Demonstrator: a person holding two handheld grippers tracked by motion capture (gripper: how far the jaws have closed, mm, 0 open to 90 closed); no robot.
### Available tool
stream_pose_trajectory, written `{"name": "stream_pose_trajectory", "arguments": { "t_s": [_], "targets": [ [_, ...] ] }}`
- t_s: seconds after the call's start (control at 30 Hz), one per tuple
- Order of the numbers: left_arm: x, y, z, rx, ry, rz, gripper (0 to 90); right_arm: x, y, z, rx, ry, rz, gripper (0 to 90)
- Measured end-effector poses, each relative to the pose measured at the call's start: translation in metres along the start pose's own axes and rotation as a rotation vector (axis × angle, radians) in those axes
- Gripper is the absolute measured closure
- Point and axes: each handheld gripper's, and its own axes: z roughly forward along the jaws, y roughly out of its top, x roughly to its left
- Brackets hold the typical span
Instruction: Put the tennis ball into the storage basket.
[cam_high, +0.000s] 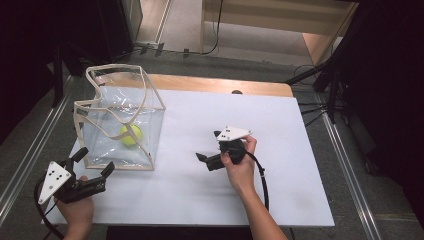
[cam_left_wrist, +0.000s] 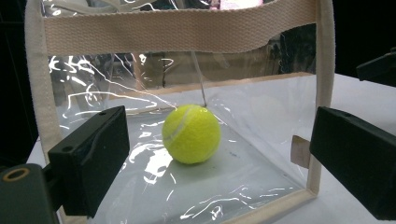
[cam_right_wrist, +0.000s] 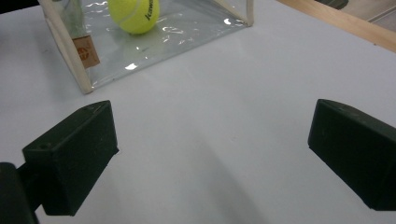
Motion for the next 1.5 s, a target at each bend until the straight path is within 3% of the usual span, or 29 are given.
{"name": "stream_pose_trajectory", "arguments": {
  "t_s": [0.9,1.1,1.5],
  "targets": [
    [-0.001,0.0,0.0,0.005,0.005,0.005,5.4,-0.032,-0.051,-0.07,-0.037,-0.164,0.092,0.4],
    [-0.001,0.0,0.0,0.008,0.006,0.011,5.4,-0.038,-0.064,-0.084,-0.059,-0.178,0.119,0.4],
    [-0.001,0.0,0.0,0.007,0.004,0.01,5.4,-0.047,-0.089,-0.109,-0.052,-0.236,0.162,0.4]
  ]
}}
